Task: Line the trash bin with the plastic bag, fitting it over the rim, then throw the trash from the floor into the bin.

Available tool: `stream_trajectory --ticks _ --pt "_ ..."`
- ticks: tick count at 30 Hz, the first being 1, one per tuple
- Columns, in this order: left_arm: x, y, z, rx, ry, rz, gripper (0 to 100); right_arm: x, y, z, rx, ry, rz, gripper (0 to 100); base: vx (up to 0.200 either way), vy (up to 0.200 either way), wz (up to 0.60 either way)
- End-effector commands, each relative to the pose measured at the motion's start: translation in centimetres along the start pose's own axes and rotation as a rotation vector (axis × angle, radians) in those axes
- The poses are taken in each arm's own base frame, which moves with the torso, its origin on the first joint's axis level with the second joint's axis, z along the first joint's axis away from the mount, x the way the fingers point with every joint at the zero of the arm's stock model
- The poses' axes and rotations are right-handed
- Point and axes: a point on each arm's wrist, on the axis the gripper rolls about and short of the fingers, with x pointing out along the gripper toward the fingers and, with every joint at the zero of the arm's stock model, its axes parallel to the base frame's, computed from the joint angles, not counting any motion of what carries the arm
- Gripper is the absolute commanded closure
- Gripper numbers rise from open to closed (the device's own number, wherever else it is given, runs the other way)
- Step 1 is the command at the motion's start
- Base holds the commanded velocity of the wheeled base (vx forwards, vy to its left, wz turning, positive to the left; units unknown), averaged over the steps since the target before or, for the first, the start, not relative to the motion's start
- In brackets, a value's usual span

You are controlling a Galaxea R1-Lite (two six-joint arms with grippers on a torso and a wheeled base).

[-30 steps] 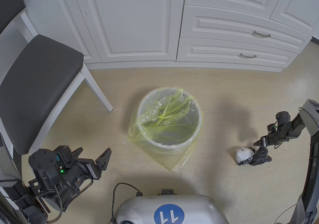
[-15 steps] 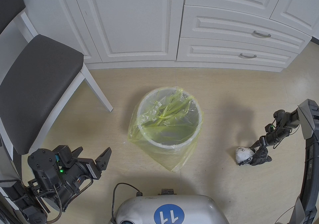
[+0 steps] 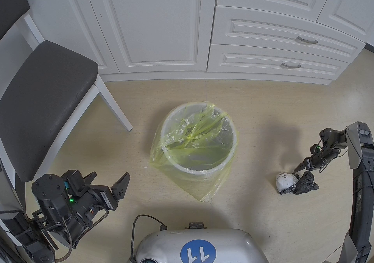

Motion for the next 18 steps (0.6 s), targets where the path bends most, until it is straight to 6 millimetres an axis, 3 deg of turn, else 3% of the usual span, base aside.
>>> stream_trajectory --ticks 1,9,15,18 --pt "-0.5 0.2 0.1 -0.001 -0.003 -0.001 0 2.5 -0.1 0.0 0.029 -0.063 -0.017 0 0.000 0.000 0.00" --pt "-1.3 0.0 1.0 -0.014 -0.050 -0.031 0 2.5 0.0 0.1 0.025 -0.061 -0.015 0 0.000 0.000 0.00" --pt "-2.0 -0.1 1.9 -0.030 -0.092 -0.051 0 2.6 0.1 0.1 0.025 -0.061 -0.015 0 -0.200 0.000 0.00" --pt "-1.9 -0.1 1.8 -0.031 -0.091 -0.049 0 2.2 0.2 0.2 0.021 -0.058 -0.014 0 0.000 0.000 0.00"
